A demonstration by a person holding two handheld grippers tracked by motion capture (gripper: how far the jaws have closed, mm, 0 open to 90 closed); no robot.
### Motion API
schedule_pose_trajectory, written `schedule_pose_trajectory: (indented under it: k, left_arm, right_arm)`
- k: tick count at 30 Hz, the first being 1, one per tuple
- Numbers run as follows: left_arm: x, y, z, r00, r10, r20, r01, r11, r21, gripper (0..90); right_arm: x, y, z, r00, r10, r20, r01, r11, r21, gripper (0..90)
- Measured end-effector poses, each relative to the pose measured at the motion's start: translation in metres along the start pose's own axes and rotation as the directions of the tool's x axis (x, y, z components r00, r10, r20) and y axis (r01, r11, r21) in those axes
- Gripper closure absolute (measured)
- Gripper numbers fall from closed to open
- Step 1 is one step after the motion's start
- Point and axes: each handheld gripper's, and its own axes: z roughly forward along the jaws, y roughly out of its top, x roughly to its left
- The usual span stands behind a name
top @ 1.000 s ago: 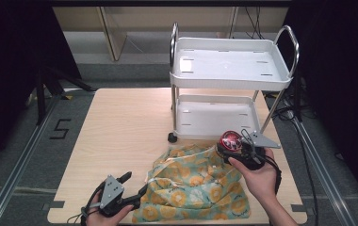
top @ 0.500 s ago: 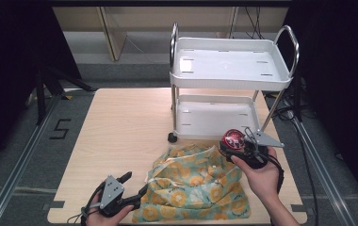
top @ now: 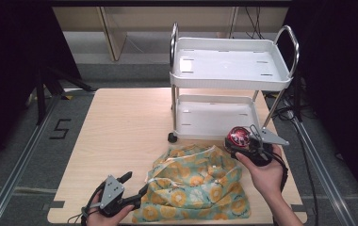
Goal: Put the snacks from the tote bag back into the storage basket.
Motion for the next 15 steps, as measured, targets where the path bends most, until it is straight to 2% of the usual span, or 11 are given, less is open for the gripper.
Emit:
schedule_pose_trajectory:
  k: [2, 3, 4, 6, 8, 9, 10, 12, 13, 15]
  left_arm:
    - [-0.0003, -0.0001, 0.0, 1.0, -0.005, -0.001, 0.005, 1.0, 0.0, 28.5]
    - [0.0002, 0.0001, -0.0002, 1.0, 0.002, 0.0, -0.002, 1.0, 0.0, 28.5]
    - [-0.0004, -0.0002, 0.0001, 0.9999, -0.011, -0.002, 0.011, 0.9999, -0.004, 28.5]
    - [0.0002, 0.0003, 0.0003, 1.0, -0.001, 0.002, 0.002, 1.0, -0.003, 28.5]
    - [0.0003, 0.0001, -0.0007, 1.0, -0.001, -0.005, 0.001, 1.0, -0.001, 28.6]
    - [-0.0002, -0.0001, -0.0009, 0.9999, -0.009, -0.008, 0.009, 1.0, -0.003, 28.6]
    - [-0.001, -0.0005, -0.0011, 0.9996, -0.029, -0.008, 0.029, 0.9996, -0.004, 28.6]
    - [-0.0005, -0.0006, -0.0004, 0.9997, -0.025, -0.005, 0.025, 0.9996, -0.009, 28.6]
    - [0.0003, -0.0002, -0.0007, 1.0, -0.008, -0.005, 0.008, 0.9999, -0.008, 28.6]
    - [-0.0011, -0.0005, -0.0006, 0.9996, -0.026, -0.008, 0.026, 0.9997, -0.003, 28.6]
  right_arm:
    - [-0.0001, 0.0008, -0.0021, 0.9999, 0.011, -0.001, -0.011, 1.0, 0.02, 26.5]
    - [-0.0031, 0.0011, -0.0014, 0.9998, -0.016, -0.006, 0.016, 1.0, 0.009, 26.5]
    - [-0.0024, 0.0017, -0.0027, 0.9999, 0.009, 0.006, -0.009, 1.0, 0.016, 26.5]
    - [-0.0038, 0.0026, -0.0028, 0.9999, 0.01, 0.002, -0.01, 1.0, 0.01, 26.5]
    - [-0.0057, 0.003, -0.0031, 0.9999, -0.001, 0.011, 0.001, 1.0, 0.004, 26.5]
    - [-0.0077, 0.0032, -0.0026, 0.9996, -0.023, 0.017, 0.023, 1.0, 0.0, 26.5]
    - [-0.0059, 0.0032, -0.0028, 0.9998, 0.009, 0.017, -0.009, 1.0, 0.007, 26.6]
    - [-0.0058, 0.0034, -0.0035, 0.9996, 0.01, 0.026, -0.01, 1.0, 0.011, 26.5]
    - [-0.0058, 0.0035, -0.0036, 0.9996, 0.01, 0.026, -0.01, 1.0, 0.014, 26.5]
    - [-0.0067, 0.0034, -0.0027, 0.9997, 0.006, 0.025, -0.007, 1.0, 0.009, 26.5]
